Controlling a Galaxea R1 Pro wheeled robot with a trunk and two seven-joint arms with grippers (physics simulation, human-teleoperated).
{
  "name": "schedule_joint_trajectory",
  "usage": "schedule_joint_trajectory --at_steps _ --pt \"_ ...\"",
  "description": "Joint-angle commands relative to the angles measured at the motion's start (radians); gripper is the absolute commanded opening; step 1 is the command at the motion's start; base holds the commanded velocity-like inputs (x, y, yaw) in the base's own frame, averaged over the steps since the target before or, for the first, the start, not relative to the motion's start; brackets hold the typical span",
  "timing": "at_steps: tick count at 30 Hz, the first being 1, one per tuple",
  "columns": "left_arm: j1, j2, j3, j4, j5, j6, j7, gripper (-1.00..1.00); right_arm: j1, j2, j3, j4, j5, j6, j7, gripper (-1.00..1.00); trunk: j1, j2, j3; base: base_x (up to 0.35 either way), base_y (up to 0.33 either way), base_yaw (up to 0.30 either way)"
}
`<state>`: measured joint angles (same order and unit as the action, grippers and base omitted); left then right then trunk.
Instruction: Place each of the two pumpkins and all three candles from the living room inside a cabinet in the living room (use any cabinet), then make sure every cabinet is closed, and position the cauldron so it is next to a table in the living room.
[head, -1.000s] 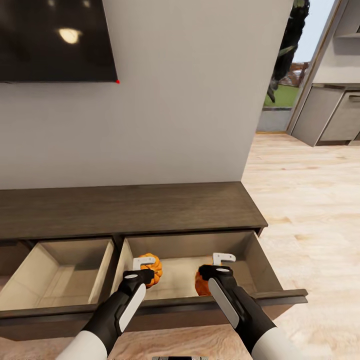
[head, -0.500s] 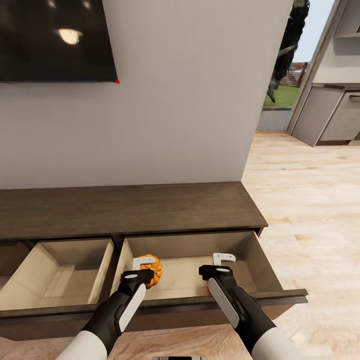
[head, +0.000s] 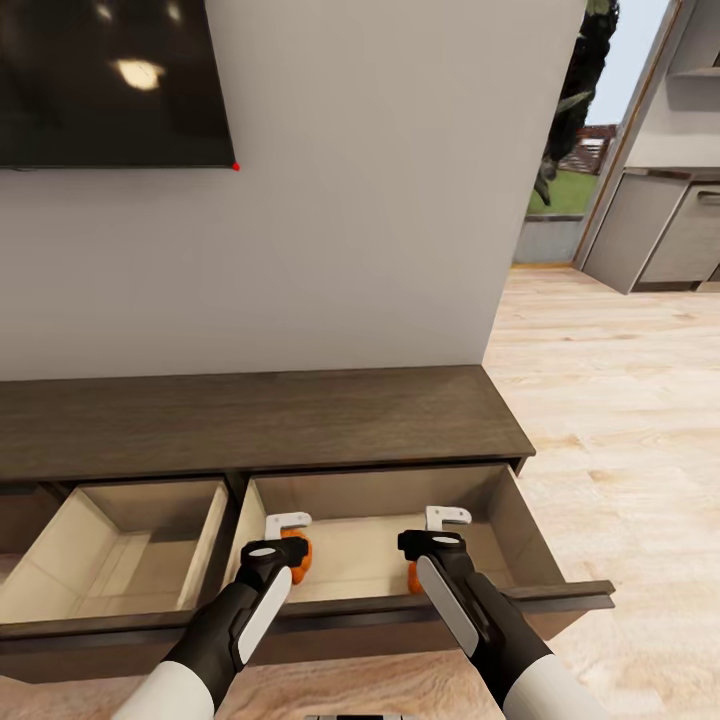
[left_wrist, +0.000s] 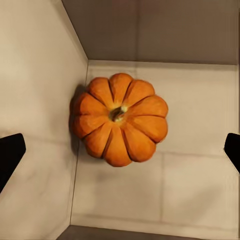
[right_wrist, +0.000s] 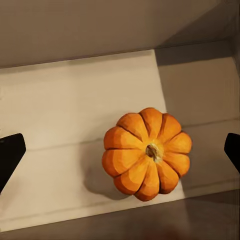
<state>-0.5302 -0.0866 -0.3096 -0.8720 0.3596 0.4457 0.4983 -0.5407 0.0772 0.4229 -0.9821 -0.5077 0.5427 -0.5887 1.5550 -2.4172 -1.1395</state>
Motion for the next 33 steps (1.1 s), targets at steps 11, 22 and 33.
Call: schedule_joint_trajectory --at_steps 11,22,33 --pt "-0.001 0.008 0.053 -0.124 0.05 0.197 0.0 1.0 -0.001 0.0 0.0 0.002 -0.012 0.005 -0.001 1.0 -0.042 0.077 0.034 0.0 0.0 0.0" --pt "0.005 0.011 0.139 -0.318 0.128 0.465 0.003 1.0 -0.001 -0.004 -0.003 -0.044 -0.072 0.027 -0.002 1.0 -0.085 0.154 0.068 0.0 0.0 0.0" --pt "0.01 0.01 0.216 -0.294 0.136 0.487 0.009 1.0 -0.001 -0.008 -0.003 -0.115 -0.121 0.061 -0.002 1.0 -0.127 0.231 0.103 -0.069 0.0 0.0"
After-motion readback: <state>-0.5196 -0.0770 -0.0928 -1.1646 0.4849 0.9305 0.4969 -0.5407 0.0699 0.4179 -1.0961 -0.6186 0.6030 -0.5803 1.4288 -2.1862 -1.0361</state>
